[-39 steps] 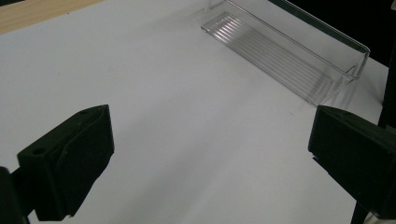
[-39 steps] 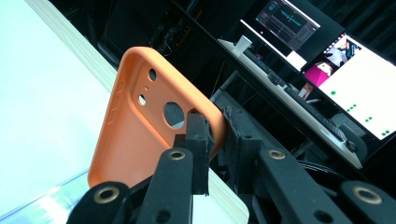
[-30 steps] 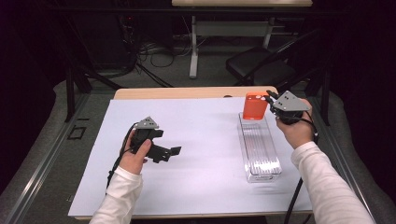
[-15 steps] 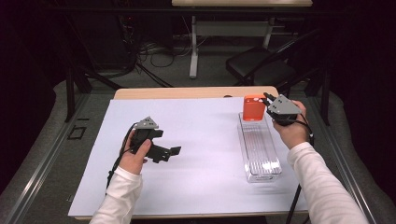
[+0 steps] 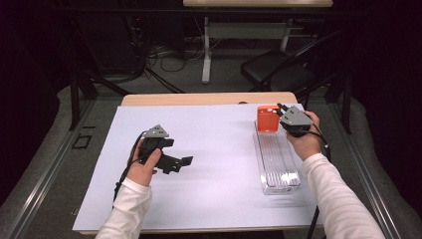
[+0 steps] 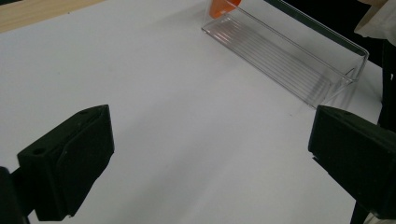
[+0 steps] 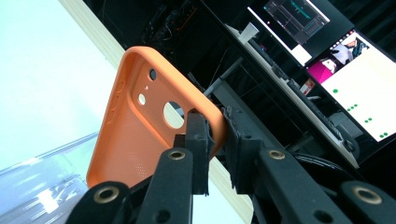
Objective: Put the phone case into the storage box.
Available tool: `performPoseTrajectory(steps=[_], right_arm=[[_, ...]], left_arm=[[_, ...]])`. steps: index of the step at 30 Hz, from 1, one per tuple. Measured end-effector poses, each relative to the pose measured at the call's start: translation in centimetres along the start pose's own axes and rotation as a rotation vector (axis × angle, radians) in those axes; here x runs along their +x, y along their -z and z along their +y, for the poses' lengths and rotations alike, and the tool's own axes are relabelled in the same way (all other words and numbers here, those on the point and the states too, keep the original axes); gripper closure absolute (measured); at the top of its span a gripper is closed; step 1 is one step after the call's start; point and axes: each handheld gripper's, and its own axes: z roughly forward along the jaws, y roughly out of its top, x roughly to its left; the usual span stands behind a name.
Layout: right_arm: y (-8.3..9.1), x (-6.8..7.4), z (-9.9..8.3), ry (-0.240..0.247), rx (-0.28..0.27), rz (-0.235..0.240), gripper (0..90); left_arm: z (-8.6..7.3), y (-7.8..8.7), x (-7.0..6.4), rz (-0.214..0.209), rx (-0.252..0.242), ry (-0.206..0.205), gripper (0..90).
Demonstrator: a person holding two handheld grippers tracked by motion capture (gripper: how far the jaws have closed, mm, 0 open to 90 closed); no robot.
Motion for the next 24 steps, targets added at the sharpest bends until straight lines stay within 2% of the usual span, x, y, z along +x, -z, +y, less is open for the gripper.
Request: performPoseTrajectory(steps=[13, 24], right_arm=[[-0.55, 0.85, -0.66, 0.01, 0.004, -0.001, 80.5], [-0.72, 0.83, -0.76, 0.017, 0.006, 0.002, 80.3]], left_arm=[[-0.02, -0.03, 0.04, 0.0, -0.001, 0.001, 0.5], [-0.04, -0.19, -0.05, -0.003, -0.002, 0.001, 0.5]])
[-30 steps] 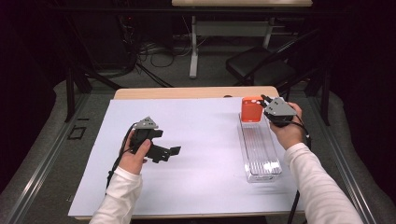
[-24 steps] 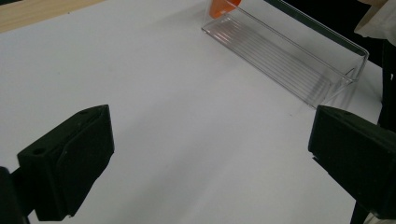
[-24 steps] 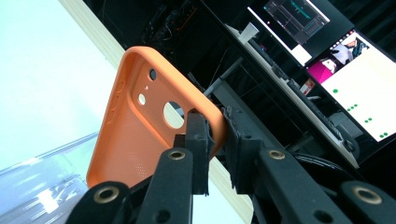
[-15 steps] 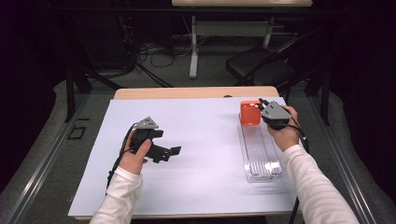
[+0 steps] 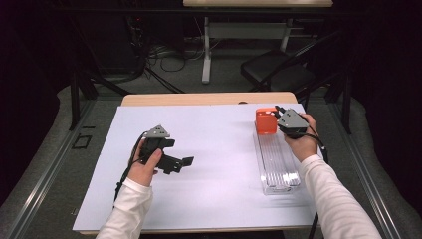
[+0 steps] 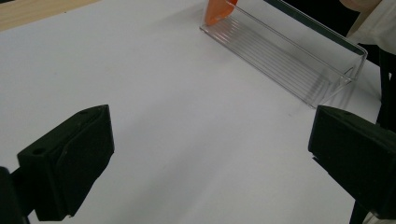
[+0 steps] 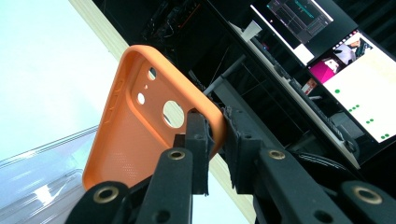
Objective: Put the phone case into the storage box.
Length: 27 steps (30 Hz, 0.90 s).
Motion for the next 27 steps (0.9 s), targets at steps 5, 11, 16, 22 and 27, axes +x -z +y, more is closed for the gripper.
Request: performPoseTrajectory(steps=[5, 11, 16, 22, 27], right_arm=[[-0.2, -0.2, -0.2, 0.005, 0.017, -0.011, 79.8], [-0.6, -0.6, -0.3, -0.001, 0.038, -0.022, 79.2], [-1.0, -0.8, -0.3, -0.005, 0.052, -0.033, 78.8], [-1.2, -0.8, -0.5, -0.005, 0.066, -0.049, 77.7], [-1.4, -1.0, -0.8, -0.026, 0.077, -0.057, 76.7]], left_arm=[[0.0, -0.1, 0.0, 0.001, 0.004, -0.002, 0.5], [0.0, -0.2, 0.1, -0.003, 0.004, 0.002, 0.5], [0.0, -0.2, 0.1, -0.004, 0.009, 0.0, 0.5], [-0.1, -0.3, 0.1, -0.008, 0.01, 0.003, 0.5], [-0.1, -0.3, 0.1, -0.006, 0.006, 0.004, 0.5]])
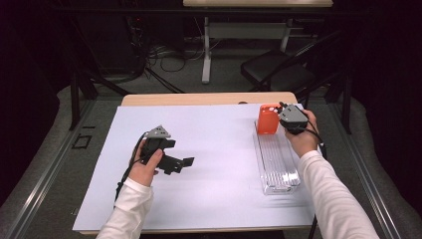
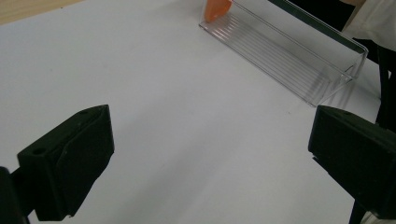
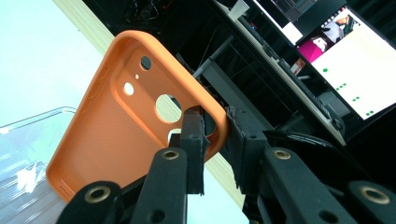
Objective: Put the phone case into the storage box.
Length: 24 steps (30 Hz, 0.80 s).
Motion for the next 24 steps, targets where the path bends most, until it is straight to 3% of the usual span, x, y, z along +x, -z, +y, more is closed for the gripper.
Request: performPoseTrajectory(steps=[9, 24], right_arm=[[-0.29, -0.13, -0.29, -0.03, 0.003, -0.009, 75.4], [-0.26, -0.04, -0.1, -0.056, 0.025, -0.01, 60.6]], left_arm=[[-0.02, -0.2, 0.0, -0.004, 0.012, 0.001, 0.5], [-0.1, -0.41, 0.08, -0.003, 0.015, 0.002, 0.5]])
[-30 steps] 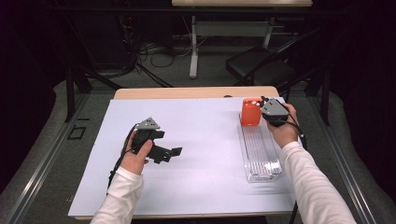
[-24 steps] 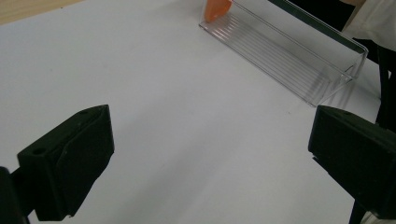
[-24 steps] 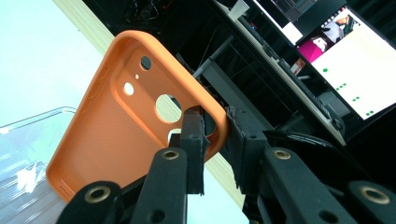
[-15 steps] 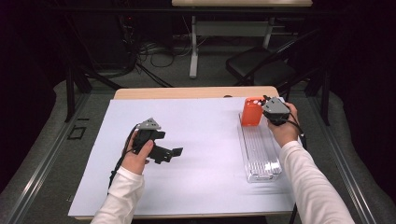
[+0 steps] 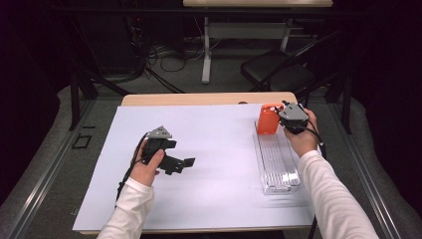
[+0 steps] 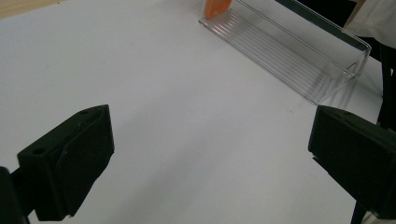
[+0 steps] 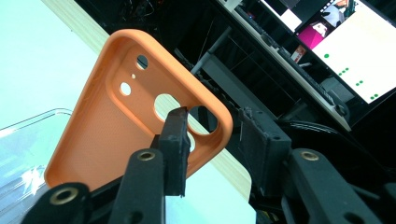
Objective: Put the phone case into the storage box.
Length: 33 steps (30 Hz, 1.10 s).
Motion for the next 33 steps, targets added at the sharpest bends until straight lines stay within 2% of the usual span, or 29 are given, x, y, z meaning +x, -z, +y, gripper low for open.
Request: performPoseTrajectory(steps=[5, 12, 16, 22, 26, 33], right_arm=[[0.1, 0.2, 0.2, -0.001, -0.004, 0.001, 58.1], [0.4, 0.0, 0.4, -0.006, 0.002, -0.029, 54.4], [0.8, -0.2, 0.5, -0.049, 0.005, -0.029, 51.1], [1.2, -0.4, 0.7, -0.088, 0.02, -0.012, 49.4], [1.6, -0.5, 1.1, -0.142, 0.022, -0.009, 43.3], [1.9, -0.6, 1.5, -0.176, 0.021, -0.018, 35.9]], left_arm=[[0.0, 0.1, 0.0, 0.002, -0.002, -0.002, 0.5], [0.0, 0.2, 0.1, 0.009, -0.005, 0.005, 0.5], [0.0, 0.2, 0.1, 0.01, -0.006, 0.01, 0.5], [0.0, 0.4, 0.2, 0.013, -0.01, 0.009, 0.5], [0.0, 0.5, 0.2, 0.018, -0.014, 0.015, 0.5], [0.0, 0.5, 0.2, 0.014, -0.014, 0.014, 0.5]])
